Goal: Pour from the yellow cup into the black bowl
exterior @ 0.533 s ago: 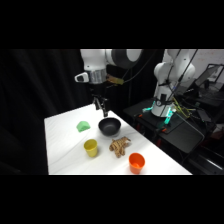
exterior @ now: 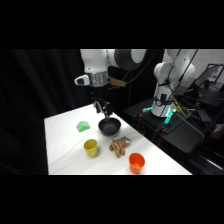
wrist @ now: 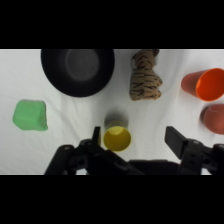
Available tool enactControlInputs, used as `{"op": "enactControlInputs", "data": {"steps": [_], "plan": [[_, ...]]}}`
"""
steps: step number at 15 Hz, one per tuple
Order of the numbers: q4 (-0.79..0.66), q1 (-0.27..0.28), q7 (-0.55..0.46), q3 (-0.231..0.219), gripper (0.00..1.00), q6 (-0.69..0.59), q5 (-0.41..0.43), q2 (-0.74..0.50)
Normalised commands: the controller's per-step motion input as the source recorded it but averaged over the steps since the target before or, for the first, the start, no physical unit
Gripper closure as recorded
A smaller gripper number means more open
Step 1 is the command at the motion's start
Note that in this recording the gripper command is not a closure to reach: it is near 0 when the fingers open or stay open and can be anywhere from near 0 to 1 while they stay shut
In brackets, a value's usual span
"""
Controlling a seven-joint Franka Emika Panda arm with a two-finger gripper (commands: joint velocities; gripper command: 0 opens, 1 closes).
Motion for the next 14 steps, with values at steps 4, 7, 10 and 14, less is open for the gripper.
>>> {"op": "enactControlInputs", "data": {"steps": [4, 7, 10, 14], "plan": [[0.41, 0.097, 0.21, 0.061, 0.0, 0.24, -0.094, 0.34], [0.31, 0.032, 0.12, -0.018, 0.0, 0.33, -0.141, 0.39], [0.22, 0.014, 0.07, -0.045, 0.0, 0.24, -0.117, 0.3], [0.19, -0.001, -0.01, -0.016, 0.0, 0.14, -0.046, 0.22]]}}
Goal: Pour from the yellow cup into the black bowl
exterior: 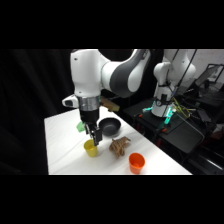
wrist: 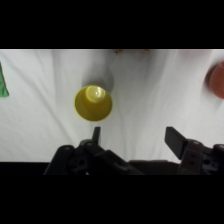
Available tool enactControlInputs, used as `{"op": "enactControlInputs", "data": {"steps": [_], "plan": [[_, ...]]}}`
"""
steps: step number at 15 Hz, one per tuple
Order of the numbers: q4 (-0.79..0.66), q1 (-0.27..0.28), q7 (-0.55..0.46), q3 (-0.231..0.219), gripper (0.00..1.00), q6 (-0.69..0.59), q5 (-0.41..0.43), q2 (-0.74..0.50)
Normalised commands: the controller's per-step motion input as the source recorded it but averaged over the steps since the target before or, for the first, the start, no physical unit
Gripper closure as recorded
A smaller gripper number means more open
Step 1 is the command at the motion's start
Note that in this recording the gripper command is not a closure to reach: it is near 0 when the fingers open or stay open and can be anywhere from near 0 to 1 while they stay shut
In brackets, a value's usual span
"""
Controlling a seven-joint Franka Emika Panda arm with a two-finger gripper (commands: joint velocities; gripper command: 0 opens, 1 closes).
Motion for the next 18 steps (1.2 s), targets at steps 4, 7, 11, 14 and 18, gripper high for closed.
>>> {"op": "enactControlInputs", "data": {"steps": [4, 7, 11, 14, 18], "plan": [[0.2, -0.044, -0.11, 0.016, 0.0, 0.11, 0.033, 0.26], [0.23, -0.083, -0.17, 0.028, 0.0, 0.1, 0.078, 0.3], [0.26, -0.105, -0.2, 0.051, 0.0, 0.07, 0.12, 0.26], [0.24, -0.091, -0.21, 0.072, 0.0, 0.03, 0.128, 0.26], [0.22, -0.076, -0.2, 0.068, 1.0, -0.02, 0.107, 0.2]]}}
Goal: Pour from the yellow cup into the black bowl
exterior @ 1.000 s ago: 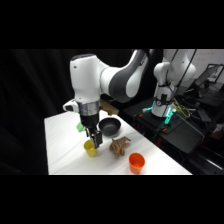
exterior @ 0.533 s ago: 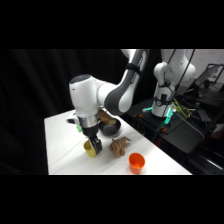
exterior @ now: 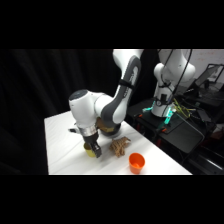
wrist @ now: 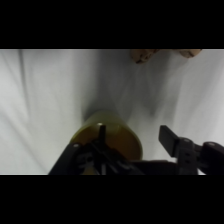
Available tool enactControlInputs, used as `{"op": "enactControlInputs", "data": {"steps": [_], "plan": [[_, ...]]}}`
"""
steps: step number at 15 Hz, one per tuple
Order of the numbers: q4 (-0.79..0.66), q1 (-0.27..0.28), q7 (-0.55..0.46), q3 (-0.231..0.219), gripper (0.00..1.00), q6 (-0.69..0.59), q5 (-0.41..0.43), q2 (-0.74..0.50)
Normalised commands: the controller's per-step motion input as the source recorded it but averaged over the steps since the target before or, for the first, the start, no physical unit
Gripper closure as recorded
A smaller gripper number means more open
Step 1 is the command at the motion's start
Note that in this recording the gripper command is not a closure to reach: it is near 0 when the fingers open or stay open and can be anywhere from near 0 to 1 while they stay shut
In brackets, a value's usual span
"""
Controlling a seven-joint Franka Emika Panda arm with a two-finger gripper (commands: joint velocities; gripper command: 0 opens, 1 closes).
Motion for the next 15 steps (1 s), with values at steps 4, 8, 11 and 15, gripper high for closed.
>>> {"op": "enactControlInputs", "data": {"steps": [4, 8, 11, 15], "plan": [[0.18, -0.049, -0.16, 0.04, 1.0, -0.1, 0.072, 0.03], [0.11, 0.001, -0.11, 0.001, 0.18, -0.12, 0.021, -0.03], [0.05, 0.052, -0.06, -0.024, 0.18, -0.15, -0.026, -0.07], [-0.1, 0.089, 0.01, -0.064, 0.18, -0.21, -0.072, -0.31]]}}
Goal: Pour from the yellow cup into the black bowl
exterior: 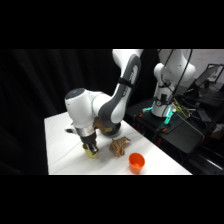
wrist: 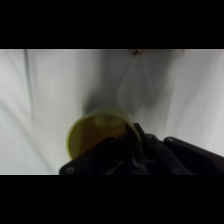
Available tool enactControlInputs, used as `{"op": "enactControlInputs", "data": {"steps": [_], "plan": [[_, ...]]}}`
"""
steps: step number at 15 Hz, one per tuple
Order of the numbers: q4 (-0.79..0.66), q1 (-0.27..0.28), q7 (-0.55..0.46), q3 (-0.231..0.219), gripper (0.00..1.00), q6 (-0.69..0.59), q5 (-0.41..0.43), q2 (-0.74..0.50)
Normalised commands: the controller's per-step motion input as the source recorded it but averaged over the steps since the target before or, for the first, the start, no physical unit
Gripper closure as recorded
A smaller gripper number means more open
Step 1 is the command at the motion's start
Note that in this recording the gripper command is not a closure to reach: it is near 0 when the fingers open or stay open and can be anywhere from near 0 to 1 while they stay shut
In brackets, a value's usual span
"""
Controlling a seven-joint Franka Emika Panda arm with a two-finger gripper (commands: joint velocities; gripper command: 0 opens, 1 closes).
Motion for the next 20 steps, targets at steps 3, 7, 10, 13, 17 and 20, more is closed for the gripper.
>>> {"op": "enactControlInputs", "data": {"steps": [3, 7, 10, 13, 17, 20], "plan": [[-0.32, 0.028, -0.01, -0.056, 0.18, -0.26, -0.04, -0.62], [-0.51, -0.022, -0.01, -0.059, 0.18, -0.16, -0.033, -0.71], [-0.6, -0.052, 0.01, -0.058, 0.18, -0.03, -0.035, -0.64], [-0.65, -0.074, -0.05, -0.029, 0.18, 0.07, 0.003, -0.59], [-0.61, -0.077, -0.07, -0.032, 0.18, 0.13, 0.03, -0.5], [-0.39, -0.13, -0.36, -0.027, 0.18, 0.06, 0.267, -0.31]]}}
